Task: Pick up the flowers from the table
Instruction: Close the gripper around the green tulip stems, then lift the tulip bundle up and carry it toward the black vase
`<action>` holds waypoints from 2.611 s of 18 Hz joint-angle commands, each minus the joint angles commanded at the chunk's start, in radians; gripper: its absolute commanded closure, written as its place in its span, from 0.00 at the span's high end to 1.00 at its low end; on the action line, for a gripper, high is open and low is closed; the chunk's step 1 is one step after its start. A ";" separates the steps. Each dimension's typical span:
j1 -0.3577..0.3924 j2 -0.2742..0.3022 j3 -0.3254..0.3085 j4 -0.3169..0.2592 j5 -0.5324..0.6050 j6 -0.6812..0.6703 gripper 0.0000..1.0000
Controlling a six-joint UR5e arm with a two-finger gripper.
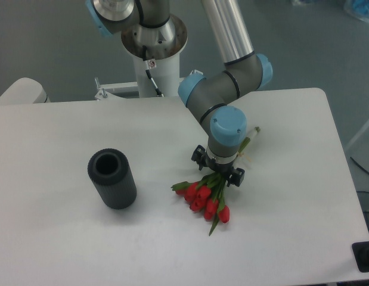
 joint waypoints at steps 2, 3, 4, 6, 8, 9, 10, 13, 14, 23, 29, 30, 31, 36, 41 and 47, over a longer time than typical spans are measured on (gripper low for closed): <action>0.000 0.003 -0.002 0.002 0.000 0.003 0.82; 0.000 0.003 0.000 0.005 0.000 0.005 0.73; 0.000 0.003 0.000 0.005 0.000 0.005 0.65; 0.000 0.006 0.002 0.005 0.000 0.008 0.55; 0.002 0.009 0.003 0.005 0.000 0.008 0.50; 0.002 0.009 0.005 0.005 0.000 0.008 0.48; 0.002 0.009 0.008 0.005 0.000 0.008 0.47; 0.002 0.011 0.012 0.003 0.000 0.008 0.40; 0.002 0.011 0.015 0.003 0.000 0.008 0.38; 0.005 0.018 0.015 0.002 -0.002 0.006 0.27; 0.014 0.043 0.028 0.000 -0.038 0.009 0.25; 0.014 0.051 0.031 0.000 -0.047 0.009 0.25; 0.014 0.054 0.034 0.000 -0.054 0.009 0.25; 0.011 0.090 0.078 -0.002 -0.211 0.002 0.25; 0.011 0.152 0.104 -0.003 -0.380 -0.021 0.25; 0.014 0.207 0.121 -0.003 -0.610 -0.037 0.25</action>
